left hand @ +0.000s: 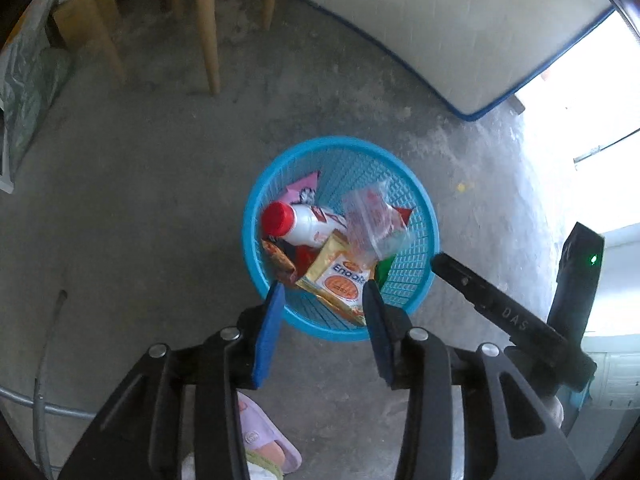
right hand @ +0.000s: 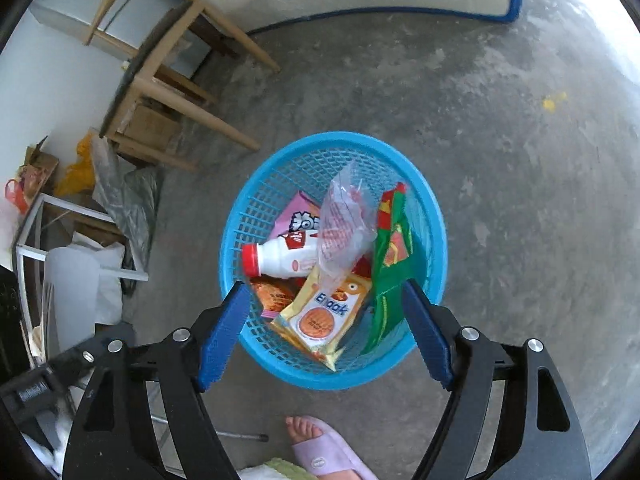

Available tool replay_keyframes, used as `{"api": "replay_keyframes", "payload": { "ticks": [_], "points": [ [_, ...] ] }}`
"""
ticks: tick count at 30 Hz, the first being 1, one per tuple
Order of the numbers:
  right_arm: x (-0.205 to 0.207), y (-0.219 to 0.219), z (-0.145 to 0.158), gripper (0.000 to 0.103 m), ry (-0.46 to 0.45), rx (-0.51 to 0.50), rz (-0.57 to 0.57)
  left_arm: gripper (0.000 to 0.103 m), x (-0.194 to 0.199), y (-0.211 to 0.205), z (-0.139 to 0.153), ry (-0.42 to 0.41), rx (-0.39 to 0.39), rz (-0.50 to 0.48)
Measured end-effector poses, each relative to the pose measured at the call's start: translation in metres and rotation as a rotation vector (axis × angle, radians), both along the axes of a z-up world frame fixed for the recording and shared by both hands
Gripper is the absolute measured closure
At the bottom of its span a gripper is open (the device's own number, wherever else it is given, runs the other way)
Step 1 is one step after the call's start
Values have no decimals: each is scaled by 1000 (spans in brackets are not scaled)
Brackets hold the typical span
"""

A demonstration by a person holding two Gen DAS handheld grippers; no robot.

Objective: Collect trash
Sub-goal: 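Swing both open tools back toward the table items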

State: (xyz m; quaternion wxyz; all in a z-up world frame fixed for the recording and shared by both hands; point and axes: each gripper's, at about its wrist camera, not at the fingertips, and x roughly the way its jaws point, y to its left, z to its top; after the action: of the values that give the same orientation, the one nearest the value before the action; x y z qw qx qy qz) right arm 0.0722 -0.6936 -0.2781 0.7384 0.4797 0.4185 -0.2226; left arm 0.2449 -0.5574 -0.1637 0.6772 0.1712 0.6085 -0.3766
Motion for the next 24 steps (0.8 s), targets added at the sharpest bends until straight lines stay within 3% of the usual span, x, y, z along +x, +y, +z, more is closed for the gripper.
{"api": "replay_keyframes", "payload": {
  "ticks": [4,8,14,18,24],
  "points": [
    [-16,2,20,29,-36,-7,-29,64,-3,18,37,-8,-71,14],
    [-26,7,51,29,-92,-46,-17,58,-13,55,94,-38,-190,1],
    [-41,35,120,25,-180,-148,57,48,-31,156,175,-131,-356,29],
    [-33,62,167,24,-233,-210,142,46,-36,248,209,-211,-418,129],
    [10,123,225,20,-318,-282,334,45,-34,381,226,-345,-432,363]
  ]
}}
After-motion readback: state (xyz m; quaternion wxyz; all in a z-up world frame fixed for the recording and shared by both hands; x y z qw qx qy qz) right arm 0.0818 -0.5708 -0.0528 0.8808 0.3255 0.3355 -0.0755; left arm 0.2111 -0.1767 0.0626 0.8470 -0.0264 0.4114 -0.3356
